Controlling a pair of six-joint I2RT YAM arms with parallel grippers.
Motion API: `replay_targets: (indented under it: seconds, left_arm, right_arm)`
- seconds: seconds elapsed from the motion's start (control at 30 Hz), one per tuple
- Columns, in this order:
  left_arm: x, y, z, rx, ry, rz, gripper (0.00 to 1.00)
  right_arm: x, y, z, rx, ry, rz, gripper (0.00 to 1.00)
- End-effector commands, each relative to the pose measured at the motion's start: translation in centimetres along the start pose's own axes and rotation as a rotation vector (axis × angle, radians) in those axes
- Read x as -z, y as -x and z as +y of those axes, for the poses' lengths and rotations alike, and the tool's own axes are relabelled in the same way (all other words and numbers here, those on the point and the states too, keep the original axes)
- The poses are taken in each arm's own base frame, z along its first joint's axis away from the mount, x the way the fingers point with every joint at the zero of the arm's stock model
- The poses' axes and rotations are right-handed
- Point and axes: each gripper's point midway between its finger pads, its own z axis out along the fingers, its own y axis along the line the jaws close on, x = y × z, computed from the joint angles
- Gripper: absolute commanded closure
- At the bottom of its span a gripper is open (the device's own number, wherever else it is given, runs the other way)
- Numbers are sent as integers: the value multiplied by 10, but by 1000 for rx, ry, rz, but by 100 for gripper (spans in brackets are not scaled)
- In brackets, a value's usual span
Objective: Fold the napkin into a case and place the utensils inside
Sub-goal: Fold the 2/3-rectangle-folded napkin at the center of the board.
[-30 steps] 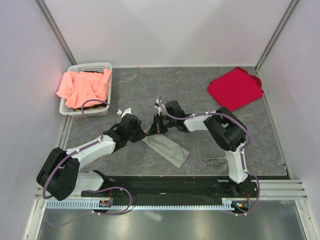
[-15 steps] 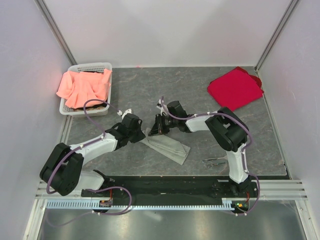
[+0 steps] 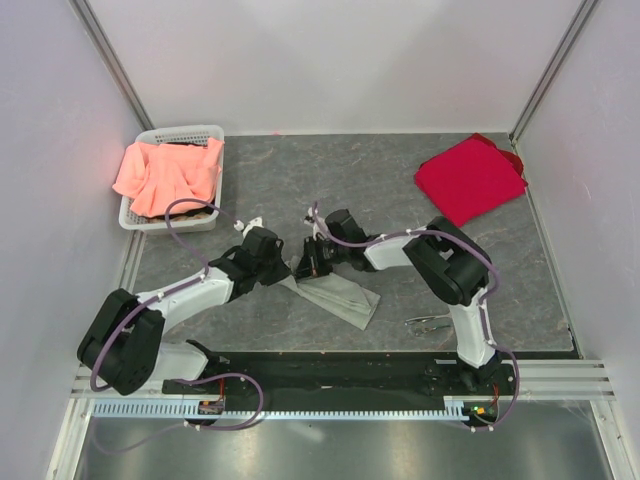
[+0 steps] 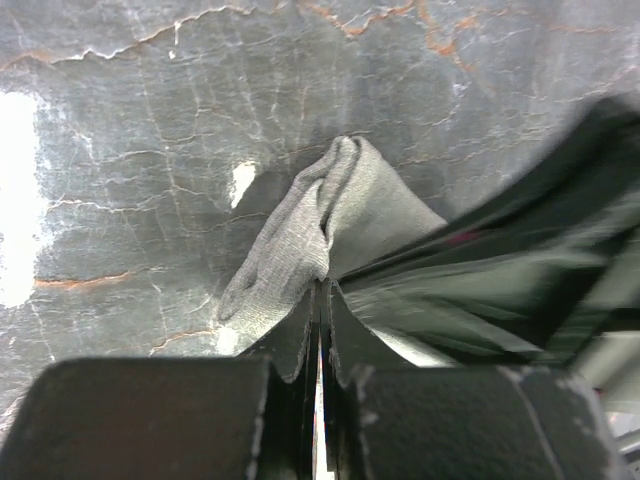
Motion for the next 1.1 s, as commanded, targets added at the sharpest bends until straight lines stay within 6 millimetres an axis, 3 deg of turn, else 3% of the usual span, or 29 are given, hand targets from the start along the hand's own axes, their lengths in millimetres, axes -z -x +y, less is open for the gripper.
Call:
replay_targets:
  seconds: [0.0,0.1,0.13,0.23,0.33,0.5,0.63,0.67,0.87,0.93,0.97,1.07]
  left_arm:
    - [-1,16,-13,17,-29,-41,98]
    - [-15,12,-10,11,8,-14,98]
    - [-17,10,-7,10,18,-7,98]
    - [-19,9,-3,-8,27,-10,98]
    - [-18,13,-4,-45,27,-23,98]
    - [-13,20,-14,-124,-9,-21,98]
    - [-6,26,-24,-170,-26,-9,81]
    - [0,29,-30,-173,-49,-16,72]
    - [33,29,-24,-141,-64,-40,55]
    - [42,21,-13,-128,-52,-36,57]
    - [44,17,-11,-113,-54,-27,66]
    - [42,-4,4,-87,-55,9,75]
  right_arm:
    - [-28,-20,20,22,63,37,91]
    - [-25,-28,4,-21,43,34,92]
    - [-20,-19,2,-30,61,0,92]
    - [-4,-20,-3,-63,45,3,92]
    - [15,-6,9,-4,16,-22,89]
    - [30,5,12,65,-61,-43,85]
    - [47,11,3,80,-135,-63,80]
    - [47,14,4,95,-144,-61,80]
    - [52,13,-3,123,-199,-34,79]
    - [53,14,-3,129,-201,-35,78]
    - [53,14,-3,135,-200,-36,78]
    - [52,13,-5,138,-204,-32,78]
